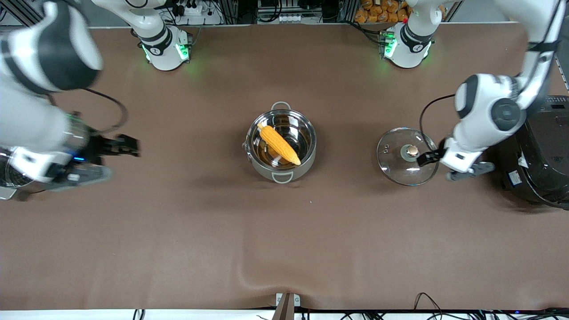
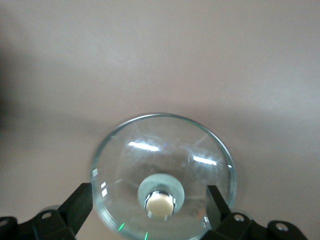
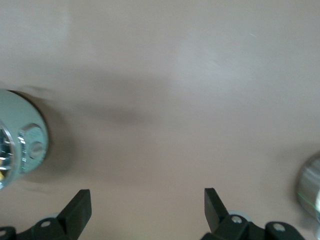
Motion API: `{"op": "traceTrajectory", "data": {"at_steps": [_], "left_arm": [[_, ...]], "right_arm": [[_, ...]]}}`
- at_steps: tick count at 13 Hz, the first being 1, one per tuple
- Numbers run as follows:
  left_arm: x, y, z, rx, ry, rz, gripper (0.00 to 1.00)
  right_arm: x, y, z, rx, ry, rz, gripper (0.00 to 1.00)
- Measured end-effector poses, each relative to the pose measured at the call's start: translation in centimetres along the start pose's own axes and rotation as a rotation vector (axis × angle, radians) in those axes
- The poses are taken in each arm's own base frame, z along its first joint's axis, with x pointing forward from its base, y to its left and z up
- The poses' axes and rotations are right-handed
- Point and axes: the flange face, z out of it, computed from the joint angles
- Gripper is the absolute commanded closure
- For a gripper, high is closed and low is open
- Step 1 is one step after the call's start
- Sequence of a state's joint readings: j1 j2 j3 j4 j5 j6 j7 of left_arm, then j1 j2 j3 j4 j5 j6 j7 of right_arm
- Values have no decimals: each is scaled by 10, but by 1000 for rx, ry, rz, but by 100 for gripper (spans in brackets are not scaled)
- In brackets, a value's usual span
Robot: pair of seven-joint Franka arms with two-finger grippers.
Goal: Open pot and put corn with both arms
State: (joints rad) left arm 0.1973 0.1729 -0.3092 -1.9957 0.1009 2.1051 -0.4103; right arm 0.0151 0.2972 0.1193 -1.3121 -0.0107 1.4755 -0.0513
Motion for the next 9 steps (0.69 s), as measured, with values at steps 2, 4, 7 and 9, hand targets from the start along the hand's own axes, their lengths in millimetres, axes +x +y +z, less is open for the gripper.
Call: {"op": "traceTrajectory", "data": {"at_steps": [2, 4, 7, 9], "left_arm": [[13, 2, -60, 4, 16, 40, 0], [16, 2, -93, 1, 33, 126, 0], [16, -17, -158, -21, 67, 178, 0], [9, -31, -202, -18, 82, 169, 0]], "right_arm": [[-25, 33, -16, 15, -16, 68, 0], [-50, 58, -28, 30, -4, 118, 0], [-81, 62, -52, 35, 32, 131, 0], [-95, 63, -62, 38, 51, 134, 0]]}}
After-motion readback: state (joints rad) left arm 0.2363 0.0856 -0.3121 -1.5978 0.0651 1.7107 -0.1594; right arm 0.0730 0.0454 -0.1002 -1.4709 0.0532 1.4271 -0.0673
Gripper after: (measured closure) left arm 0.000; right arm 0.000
